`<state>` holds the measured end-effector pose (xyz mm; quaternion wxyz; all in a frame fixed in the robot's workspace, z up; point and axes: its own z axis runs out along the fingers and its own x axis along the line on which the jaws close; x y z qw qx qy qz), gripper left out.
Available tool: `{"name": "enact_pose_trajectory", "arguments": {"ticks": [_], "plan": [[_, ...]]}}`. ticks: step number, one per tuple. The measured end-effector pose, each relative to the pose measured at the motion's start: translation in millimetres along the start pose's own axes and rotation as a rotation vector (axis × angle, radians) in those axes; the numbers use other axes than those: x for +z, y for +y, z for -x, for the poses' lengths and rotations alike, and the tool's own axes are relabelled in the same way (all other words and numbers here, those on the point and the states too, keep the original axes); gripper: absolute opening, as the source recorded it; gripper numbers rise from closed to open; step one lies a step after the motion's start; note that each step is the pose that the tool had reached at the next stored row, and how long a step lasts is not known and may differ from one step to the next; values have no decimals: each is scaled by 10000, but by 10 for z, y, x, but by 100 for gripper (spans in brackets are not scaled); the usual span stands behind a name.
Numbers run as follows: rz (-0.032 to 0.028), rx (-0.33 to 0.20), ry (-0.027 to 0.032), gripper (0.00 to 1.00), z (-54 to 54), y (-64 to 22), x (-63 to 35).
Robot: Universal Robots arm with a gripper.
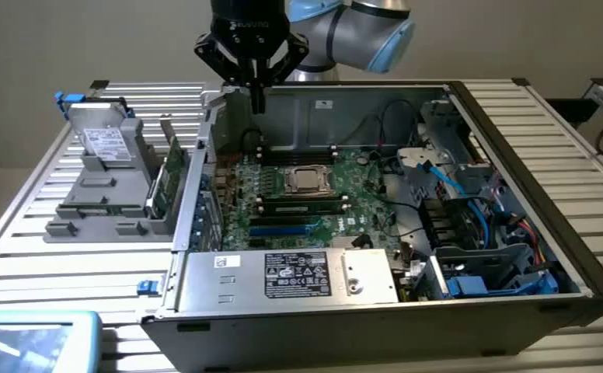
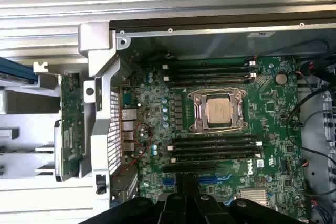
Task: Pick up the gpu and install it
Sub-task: 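Reach for the gpu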
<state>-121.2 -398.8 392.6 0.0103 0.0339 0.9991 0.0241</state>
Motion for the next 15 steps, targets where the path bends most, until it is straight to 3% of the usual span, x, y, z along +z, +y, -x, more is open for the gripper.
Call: {"name": "enact_pose_trajectory", "arguments": {"ticks": [15], "plan": [[-1, -7, 1, 12, -24, -1, 0]]}}
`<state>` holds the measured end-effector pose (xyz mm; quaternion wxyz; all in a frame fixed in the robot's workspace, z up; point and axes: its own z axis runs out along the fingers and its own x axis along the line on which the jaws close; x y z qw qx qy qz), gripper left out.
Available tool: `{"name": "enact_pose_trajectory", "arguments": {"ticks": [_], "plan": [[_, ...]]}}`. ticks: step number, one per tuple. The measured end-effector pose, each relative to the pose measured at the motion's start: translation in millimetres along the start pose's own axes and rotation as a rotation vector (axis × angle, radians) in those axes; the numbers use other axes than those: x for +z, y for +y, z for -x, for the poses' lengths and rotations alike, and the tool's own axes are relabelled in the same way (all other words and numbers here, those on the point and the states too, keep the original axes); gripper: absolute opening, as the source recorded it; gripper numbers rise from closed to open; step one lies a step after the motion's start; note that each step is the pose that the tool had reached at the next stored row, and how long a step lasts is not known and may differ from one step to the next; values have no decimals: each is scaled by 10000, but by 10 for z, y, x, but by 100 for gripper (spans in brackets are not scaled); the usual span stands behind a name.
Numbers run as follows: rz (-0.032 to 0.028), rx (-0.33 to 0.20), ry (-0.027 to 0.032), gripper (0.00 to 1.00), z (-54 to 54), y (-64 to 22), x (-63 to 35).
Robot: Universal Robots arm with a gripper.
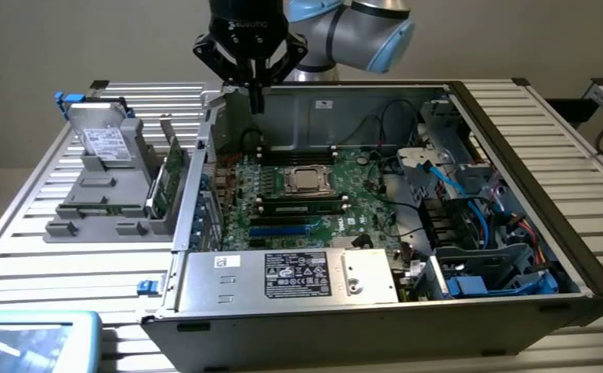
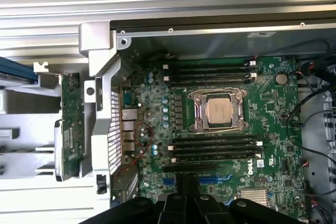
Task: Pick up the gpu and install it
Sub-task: 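Reach for the gpu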
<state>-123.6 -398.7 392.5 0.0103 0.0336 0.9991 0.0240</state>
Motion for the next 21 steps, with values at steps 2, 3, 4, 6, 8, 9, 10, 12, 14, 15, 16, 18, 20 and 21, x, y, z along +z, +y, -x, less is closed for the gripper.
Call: {"name": "enact_pose_trajectory", "arguments": {"ticks": [2, 3, 4, 6, 8, 9, 10, 12, 14, 15, 16, 18, 20, 21], "plan": [[0, -1, 0, 12, -37, 0, 1], [1, 0, 0, 12, -56, 1, 1], [0, 0, 0, 12, -75, 1, 1], [2, 0, -1, 12, -119, 6, 4], [2, -1, -1, 12, -166, 10, 6], [0, -1, 0, 12, -188, 11, 7], [0, -1, 1, 12, -229, 10, 9], [1, 0, 0, 12, -317, 9, 17], [1, 0, 0, 12, -409, 4, 27], [1, 0, 0, 12, -455, 4, 34], [0, -1, -1, 12, -501, 2, 43], [0, 0, -1, 12, -590, 1, 61], [1, -1, -2, 12, -684, 0, 81], [1, 0, -2, 12, -730, -1, 91]]}}
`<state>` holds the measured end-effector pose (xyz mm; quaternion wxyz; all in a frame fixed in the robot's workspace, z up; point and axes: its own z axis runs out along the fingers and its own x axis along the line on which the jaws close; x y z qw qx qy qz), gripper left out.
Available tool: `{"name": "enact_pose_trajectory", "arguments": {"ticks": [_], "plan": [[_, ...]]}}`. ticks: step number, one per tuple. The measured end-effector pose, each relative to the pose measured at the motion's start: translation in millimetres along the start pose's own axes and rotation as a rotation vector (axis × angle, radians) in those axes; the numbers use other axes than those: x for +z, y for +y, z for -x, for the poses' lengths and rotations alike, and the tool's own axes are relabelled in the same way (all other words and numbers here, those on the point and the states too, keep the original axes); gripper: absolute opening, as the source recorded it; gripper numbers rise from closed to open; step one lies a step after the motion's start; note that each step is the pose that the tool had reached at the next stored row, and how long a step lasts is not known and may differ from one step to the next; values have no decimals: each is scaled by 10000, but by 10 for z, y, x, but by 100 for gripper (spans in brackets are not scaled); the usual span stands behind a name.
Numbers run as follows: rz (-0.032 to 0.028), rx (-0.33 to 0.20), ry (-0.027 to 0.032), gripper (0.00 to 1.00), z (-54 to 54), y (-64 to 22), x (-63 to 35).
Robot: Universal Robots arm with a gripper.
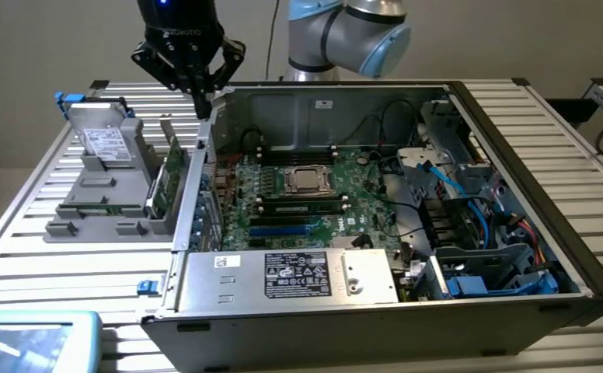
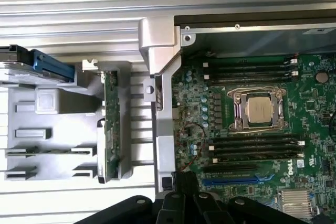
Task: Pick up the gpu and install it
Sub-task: 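Reach for the gpu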
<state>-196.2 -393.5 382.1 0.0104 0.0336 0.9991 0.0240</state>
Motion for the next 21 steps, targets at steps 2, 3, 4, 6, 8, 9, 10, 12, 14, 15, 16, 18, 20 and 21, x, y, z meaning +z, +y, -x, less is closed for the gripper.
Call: {"name": "enact_pose_trajectory", "arguments": {"ticks": [2, 3, 4, 6, 8, 9, 10, 12, 14, 15, 16, 18, 20, 21], "plan": [[1, 0, 0, 12, -91, -1, 20], [0, -1, 0, 12, -136, -1, 29], [1, 0, 0, 12, -182, 0, 39], [0, -1, 0, 12, -273, 0, 54], [0, 0, 1, 12, -364, 1, 66], [0, 0, 0, 12, -412, 3, 69], [0, -1, 0, 12, -457, 6, 71], [0, 0, 0, 12, -549, 12, 75], [0, 0, 0, 12, -639, 14, 78], [0, -1, 0, 12, -682, 13, 79], [0, 0, 0, 12, -725, 13, 79], [0, 0, 1, 12, -807, 14, 79], [0, -1, 0, 12, -861, 21, 80], [0, -1, 0, 12, -884, 22, 81]]}}
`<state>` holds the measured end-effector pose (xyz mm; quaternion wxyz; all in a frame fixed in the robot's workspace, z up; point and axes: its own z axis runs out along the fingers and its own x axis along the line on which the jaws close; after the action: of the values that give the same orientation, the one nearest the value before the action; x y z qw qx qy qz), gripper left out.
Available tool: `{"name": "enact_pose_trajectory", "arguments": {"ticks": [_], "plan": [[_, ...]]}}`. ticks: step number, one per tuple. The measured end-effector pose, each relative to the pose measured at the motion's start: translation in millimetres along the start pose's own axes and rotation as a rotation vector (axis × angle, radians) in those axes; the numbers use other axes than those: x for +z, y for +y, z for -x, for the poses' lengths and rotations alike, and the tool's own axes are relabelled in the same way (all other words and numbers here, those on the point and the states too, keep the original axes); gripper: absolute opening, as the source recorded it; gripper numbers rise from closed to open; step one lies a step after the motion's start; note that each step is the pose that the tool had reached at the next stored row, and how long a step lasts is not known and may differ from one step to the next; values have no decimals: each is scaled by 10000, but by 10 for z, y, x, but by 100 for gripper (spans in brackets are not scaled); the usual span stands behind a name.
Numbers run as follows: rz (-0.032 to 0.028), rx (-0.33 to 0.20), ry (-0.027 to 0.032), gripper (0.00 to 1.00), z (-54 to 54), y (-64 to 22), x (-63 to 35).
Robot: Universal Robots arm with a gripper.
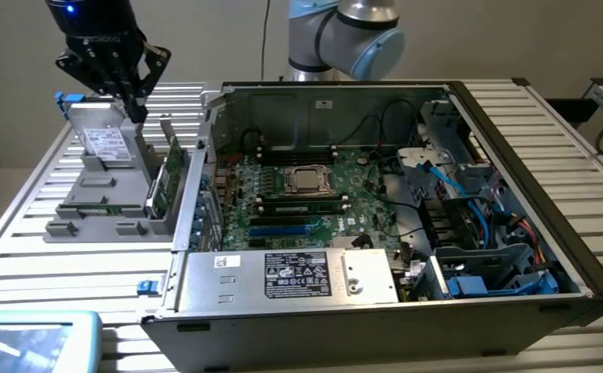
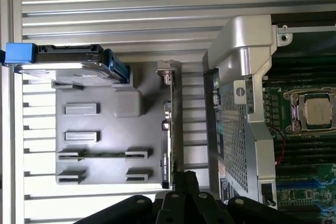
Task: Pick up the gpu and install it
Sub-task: 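Reach for the gpu, then pick up the gpu and move the gpu toward the slot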
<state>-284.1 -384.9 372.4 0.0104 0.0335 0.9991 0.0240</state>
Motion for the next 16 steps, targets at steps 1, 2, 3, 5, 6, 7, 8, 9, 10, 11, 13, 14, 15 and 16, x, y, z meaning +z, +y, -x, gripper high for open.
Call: {"name": "enact_pose_trajectory", "arguments": {"ticks": [1, 2, 3, 5, 6, 7, 8, 9, 10, 11, 13, 14, 15, 16], "plan": [[0, 0, 0, 12, -22, 1, 1], [0, 1, 0, 12, -49, 2, 1], [0, 1, 0, 12, -79, 3, 2], [0, 1, -1, 12, -142, 8, 3], [0, 0, 0, 12, -165, 10, 3], [1, 0, -1, 12, -181, 13, 5], [1, 1, -1, 12, -185, 15, 4], [0, 0, 0, 12, -185, 15, 4], [0, 0, 0, 12, -186, 15, 4], [0, 1, 0, 12, -186, 15, 4], [0, 0, 0, 12, -186, 15, 4], [1, 0, 0, 12, -186, 15, 4], [0, 0, 0, 12, -186, 15, 4], [0, 0, -1, 12, -186, 15, 4]]}}
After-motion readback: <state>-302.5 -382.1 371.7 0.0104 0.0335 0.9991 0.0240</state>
